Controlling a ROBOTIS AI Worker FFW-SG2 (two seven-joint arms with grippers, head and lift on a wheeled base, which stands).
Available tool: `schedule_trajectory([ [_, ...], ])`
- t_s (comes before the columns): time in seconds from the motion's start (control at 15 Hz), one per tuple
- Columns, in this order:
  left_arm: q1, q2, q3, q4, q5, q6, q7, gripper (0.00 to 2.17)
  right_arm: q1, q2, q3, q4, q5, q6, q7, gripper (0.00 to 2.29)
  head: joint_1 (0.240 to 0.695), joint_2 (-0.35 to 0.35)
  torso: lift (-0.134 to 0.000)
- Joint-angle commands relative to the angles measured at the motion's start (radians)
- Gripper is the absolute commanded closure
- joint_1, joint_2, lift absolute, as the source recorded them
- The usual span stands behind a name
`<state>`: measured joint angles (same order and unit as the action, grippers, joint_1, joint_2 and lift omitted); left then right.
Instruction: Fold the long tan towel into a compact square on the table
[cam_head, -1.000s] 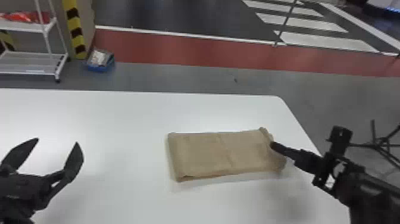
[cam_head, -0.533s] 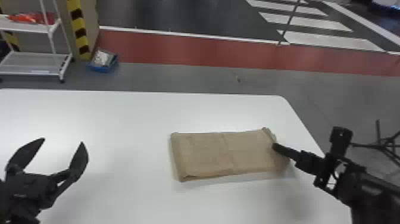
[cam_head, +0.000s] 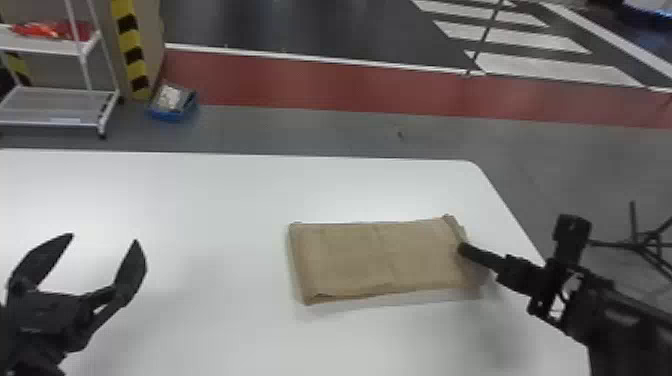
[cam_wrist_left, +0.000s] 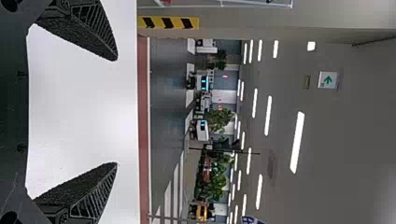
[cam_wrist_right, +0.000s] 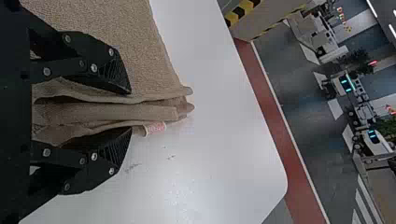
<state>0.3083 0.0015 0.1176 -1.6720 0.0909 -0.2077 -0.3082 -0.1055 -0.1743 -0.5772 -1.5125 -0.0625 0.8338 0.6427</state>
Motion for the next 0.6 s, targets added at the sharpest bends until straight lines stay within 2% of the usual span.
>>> schedule_trajectory([
  [0.0, 0.002, -0.004, 0.001, 0.0, 0.0, 0.001, 0.0, 0.07, -0.011, -0.004, -0.007, 0.0, 0.003, 0.0, 0.0, 0.14, 0.695, -0.234, -0.113],
  [0.27, 0.005, -0.004, -0.004, -0.003, -0.002, 0.005, 0.0, 0.08, -0.014, -0.008, -0.01, 0.003, 0.006, 0.028, 0.002, 0.14, 0.695, -0.243, -0.113],
  [0.47, 0.005, -0.004, -0.01, -0.005, -0.003, 0.008, -0.002, 0.08, -0.017, -0.014, -0.006, 0.026, 0.056, 0.04, 0.002, 0.16, 0.695, -0.248, -0.113],
  [0.53, 0.003, -0.004, -0.015, -0.005, -0.003, 0.011, -0.002, 0.08, -0.019, -0.014, -0.01, 0.035, 0.059, 0.04, 0.003, 0.25, 0.695, -0.251, -0.113],
])
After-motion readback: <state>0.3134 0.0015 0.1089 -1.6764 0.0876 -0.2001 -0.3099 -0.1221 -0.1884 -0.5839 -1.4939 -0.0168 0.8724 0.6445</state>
